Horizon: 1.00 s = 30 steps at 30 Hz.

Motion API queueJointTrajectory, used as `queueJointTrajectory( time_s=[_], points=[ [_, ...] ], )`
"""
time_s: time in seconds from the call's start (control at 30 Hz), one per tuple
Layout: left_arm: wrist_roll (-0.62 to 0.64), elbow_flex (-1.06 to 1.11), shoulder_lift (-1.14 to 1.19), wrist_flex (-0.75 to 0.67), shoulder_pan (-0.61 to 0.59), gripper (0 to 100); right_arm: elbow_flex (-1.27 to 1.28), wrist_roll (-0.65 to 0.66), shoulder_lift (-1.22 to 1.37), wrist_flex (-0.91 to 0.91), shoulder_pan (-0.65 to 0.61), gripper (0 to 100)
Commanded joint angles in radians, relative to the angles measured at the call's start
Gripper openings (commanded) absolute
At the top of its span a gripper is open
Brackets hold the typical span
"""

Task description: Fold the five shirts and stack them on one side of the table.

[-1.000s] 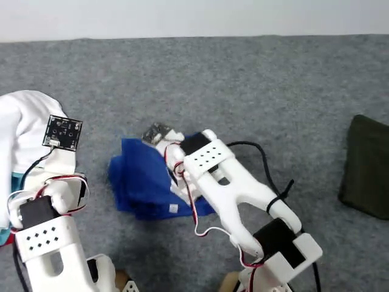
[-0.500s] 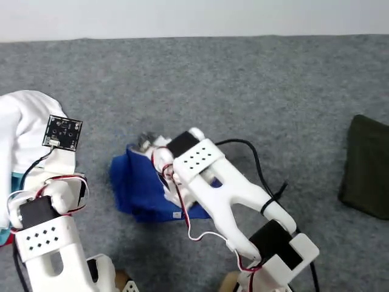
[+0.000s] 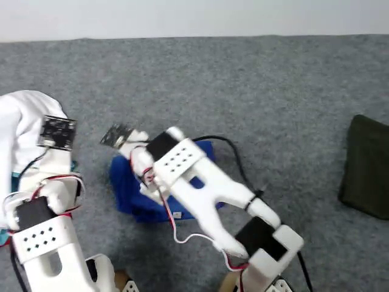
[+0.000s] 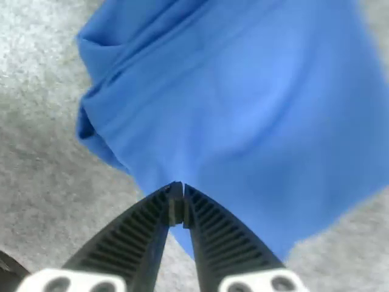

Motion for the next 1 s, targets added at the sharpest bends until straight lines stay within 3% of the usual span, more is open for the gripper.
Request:
queueJointTrajectory(
  time_s=[0.0,0.2,0.47,0.87,0.97],
  points=[
    [0.044,-0.094,-0.020,-0.020,-0.097,12,-0.055,-0.098,0.035,-0.038,-0.071,0.9],
    [0.115,-0.180,-0.021,-0.020,-0.226,12,-0.055,-0.222,0.137,-0.088,-0.188,0.9],
    [0.132,-0.194,-0.021,-0.018,-0.270,12,-0.089,-0.219,0.153,-0.120,-0.245,0.9],
    [0.230,-0.205,-0.015,-0.038,-0.261,12,-0.391,-0.218,0.094,0.124,0.013,1.0],
    [0.226,-0.205,-0.014,-0.006,-0.181,12,-0.445,-0.221,0.094,0.183,0.074,1.0]
  ],
)
